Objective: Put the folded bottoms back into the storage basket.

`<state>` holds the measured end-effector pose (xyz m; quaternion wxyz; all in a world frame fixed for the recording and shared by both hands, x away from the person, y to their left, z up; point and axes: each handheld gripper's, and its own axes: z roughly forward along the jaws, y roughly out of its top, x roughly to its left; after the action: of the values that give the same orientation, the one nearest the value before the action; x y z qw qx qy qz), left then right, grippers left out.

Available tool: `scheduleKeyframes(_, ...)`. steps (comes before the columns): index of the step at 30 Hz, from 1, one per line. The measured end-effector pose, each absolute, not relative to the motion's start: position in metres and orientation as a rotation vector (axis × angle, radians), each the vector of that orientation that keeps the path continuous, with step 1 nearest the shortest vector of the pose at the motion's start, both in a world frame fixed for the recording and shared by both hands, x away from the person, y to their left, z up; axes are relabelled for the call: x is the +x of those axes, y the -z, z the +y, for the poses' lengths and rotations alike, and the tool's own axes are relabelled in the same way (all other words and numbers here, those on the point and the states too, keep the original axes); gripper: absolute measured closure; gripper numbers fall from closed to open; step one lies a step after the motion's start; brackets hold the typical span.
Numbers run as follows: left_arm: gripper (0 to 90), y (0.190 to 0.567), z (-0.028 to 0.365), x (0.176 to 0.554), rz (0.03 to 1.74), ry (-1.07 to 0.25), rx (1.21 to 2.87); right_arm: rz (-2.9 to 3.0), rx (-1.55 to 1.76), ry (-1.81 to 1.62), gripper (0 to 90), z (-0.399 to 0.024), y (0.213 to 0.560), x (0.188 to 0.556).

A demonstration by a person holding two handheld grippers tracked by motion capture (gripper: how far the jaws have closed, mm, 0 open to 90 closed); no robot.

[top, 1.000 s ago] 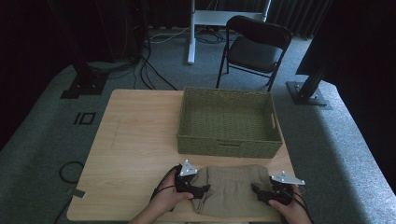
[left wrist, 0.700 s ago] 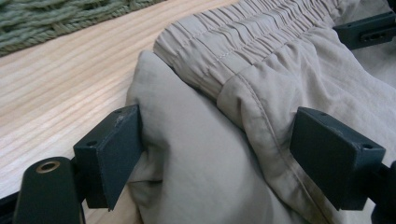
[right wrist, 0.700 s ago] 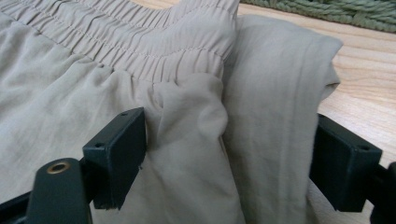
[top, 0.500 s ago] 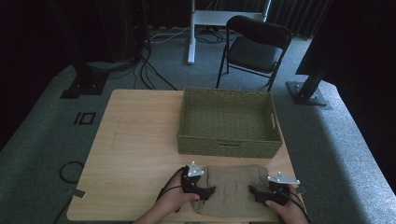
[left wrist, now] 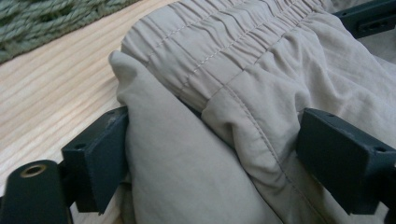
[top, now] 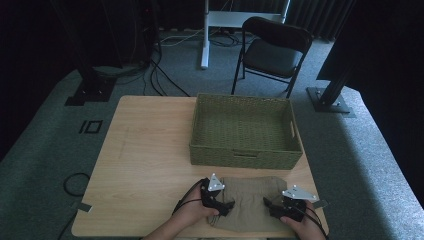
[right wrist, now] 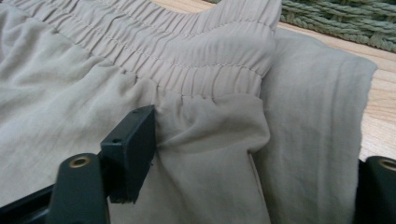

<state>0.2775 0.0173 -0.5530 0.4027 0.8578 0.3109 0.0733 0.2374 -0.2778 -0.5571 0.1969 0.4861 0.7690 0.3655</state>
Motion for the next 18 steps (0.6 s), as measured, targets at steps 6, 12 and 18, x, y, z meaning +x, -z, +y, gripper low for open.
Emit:
scheduleKeyframes(6, 13.2, 0.5532, 0.0148, 0.2788, 0.783, -0.194, 2.165, 2.152, 1.367, -1.023, 29.1, -0.2778, 0.5568, 0.2378)
scheduleKeyframes(12, 33.6, 0.5527, 0.0122, 0.2813, 0.757, -0.239, 2.173, 2.182, 1.364, -1.015, 40.6, -0.2761, 0.5534, 0.2394)
scheduleKeyframes(18, 47.3, 0.5504, 0.0088, 0.2838, 0.732, -0.241, 2.199, 2.222, 1.387, -0.996, 55.5, -0.2724, 0.5484, 0.242)
